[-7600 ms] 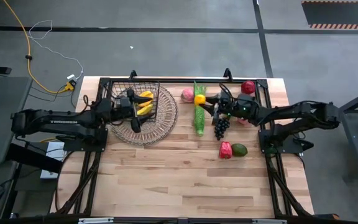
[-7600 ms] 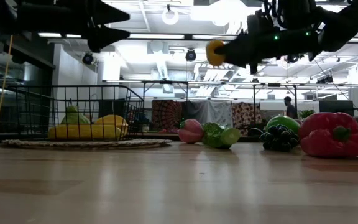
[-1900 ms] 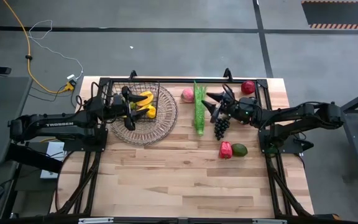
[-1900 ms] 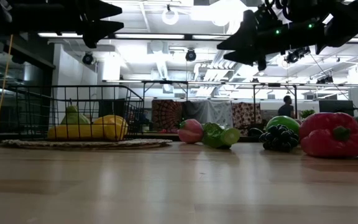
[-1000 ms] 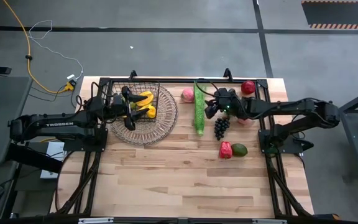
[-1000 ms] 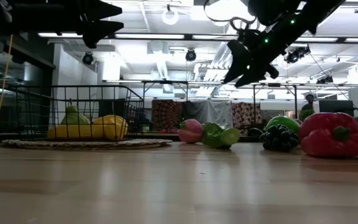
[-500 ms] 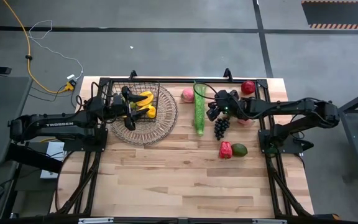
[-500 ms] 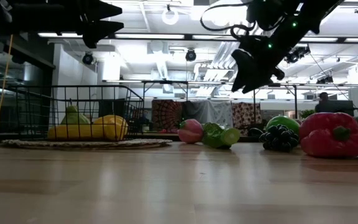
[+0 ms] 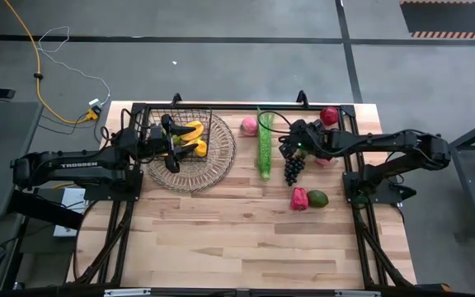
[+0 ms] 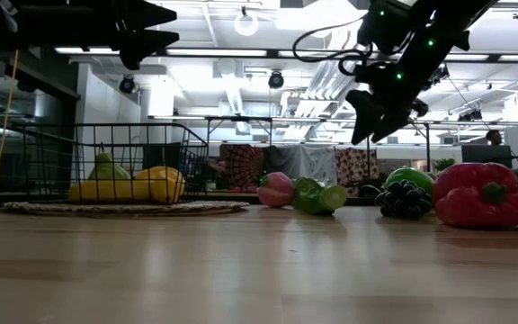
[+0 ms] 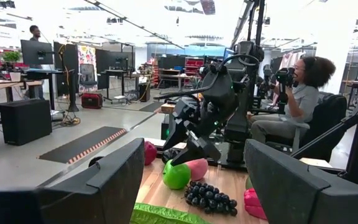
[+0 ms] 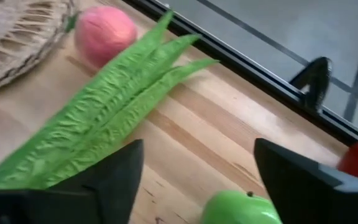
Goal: Build produce basket
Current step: Put the green apple into the black wire basket
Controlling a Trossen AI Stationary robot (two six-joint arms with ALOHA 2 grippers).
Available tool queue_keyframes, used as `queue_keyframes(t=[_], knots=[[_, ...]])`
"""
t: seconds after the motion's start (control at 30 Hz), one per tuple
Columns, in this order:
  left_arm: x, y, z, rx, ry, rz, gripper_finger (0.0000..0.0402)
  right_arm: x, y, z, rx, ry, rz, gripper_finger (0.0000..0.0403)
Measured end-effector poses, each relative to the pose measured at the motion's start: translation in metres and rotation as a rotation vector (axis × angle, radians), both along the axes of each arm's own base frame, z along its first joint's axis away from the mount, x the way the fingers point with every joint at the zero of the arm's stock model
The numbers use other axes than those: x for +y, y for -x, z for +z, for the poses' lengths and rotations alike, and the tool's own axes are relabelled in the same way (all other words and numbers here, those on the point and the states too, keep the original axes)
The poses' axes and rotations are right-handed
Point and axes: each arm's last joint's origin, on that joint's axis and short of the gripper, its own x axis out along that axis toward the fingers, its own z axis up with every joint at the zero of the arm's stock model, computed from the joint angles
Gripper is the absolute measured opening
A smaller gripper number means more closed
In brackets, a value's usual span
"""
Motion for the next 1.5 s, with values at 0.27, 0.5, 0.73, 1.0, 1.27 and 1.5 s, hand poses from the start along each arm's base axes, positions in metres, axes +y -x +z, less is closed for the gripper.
queue_keyframes(t=[0.27,0.5,0.73,1.0,1.27,1.5], knots=[[0.0,0.0,0.0,0.0,0.0,0.0,0.0262,-0.0003,0.0022,-0.0009,-0.001,0.005,-0.05,0.0396],[0.0,0.0,0.0,0.0,0.0,0.0,0.0262,0.0012,0.0012,-0.0017,-0.013,-0.047,-0.01,0.0388],[0.0,0.0,0.0,0.0,0.001,0.0,0.0262,0.0012,0.0011,-0.0017,-0.014,-0.05,-0.008,0.0387],[0.0,-0.0001,-0.0001,-0.001,0.005,-0.001,0.0262,0.0013,0.0013,-0.0019,-0.061,-0.078,-0.058,0.0387],[0.0,-0.0001,-0.0001,-0.006,0.018,-0.004,0.0262,-0.0031,0.0033,-0.0023,-0.095,-0.101,-0.121,0.0387],[0.0,-0.0001,-0.0001,-0.006,0.018,-0.003,0.0262,-0.0086,0.008,-0.004,-0.08,-0.114,-0.167,0.0387]])
